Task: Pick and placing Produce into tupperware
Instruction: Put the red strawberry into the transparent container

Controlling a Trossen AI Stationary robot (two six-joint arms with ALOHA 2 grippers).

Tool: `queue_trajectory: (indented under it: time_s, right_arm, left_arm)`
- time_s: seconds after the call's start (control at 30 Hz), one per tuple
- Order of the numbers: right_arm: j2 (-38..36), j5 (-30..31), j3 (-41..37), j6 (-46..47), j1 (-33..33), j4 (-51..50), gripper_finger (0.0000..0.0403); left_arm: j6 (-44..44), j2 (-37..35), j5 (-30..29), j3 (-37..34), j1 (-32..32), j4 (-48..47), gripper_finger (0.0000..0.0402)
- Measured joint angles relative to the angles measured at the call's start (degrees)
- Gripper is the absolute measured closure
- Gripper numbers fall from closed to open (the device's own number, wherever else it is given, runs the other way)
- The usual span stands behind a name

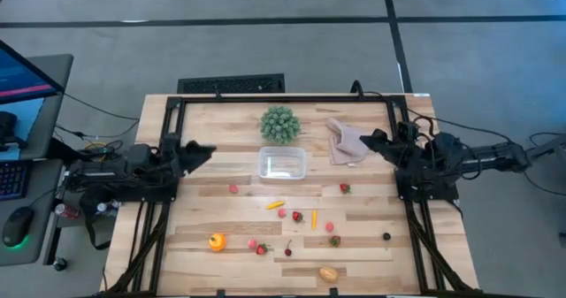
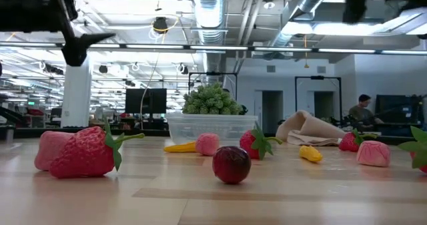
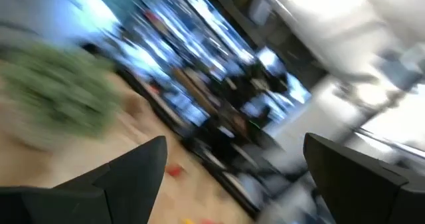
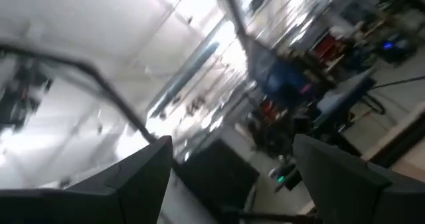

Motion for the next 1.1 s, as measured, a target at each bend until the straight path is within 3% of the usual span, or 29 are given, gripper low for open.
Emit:
queue_trajectory:
  time_s: [0.1,0.23,0.43,0.53,0.67,0.77,1.1]
  right_arm:
    - [5.2,-0.6,8.3,-3.1,3.6,-11.3,0.0097]
    - [11.4,1.2,21.1,-3.9,7.1,-34.5,0.0097]
    - [21.8,5.6,35.8,-3.9,10.5,-62.7,0.0097]
    - [24.8,7.0,39.7,-3.4,11.3,-71.5,0.0097]
    - [26.8,9.0,40.7,1.0,13.3,-83.3,0.0097]
    - [26.7,12.9,39.0,6.4,16.7,-91.2,0.0097]
    - [23.6,35.7,24.8,37.4,36.9,-94.6,0.0097]
  left_arm:
    - [-4.5,0.9,7.8,0.0,-1.1,2.0,0.0058]
    - [-5.2,4.2,8.9,2.2,-4.4,3.1,0.0060]
    - [6.4,16.9,6.3,11.5,-9.3,1.5,0.0076]
    - [14.1,24.3,6.3,18.4,-10.7,-6.9,0.0082]
    - [19.1,32.5,5.8,26.8,-11.0,-27.0,0.0086]
    - [19.4,36.1,4.8,29.9,-11.0,-36.5,0.0086]
    - [17.8,32.5,0.4,27.3,-11.1,-39.1,0.0086]
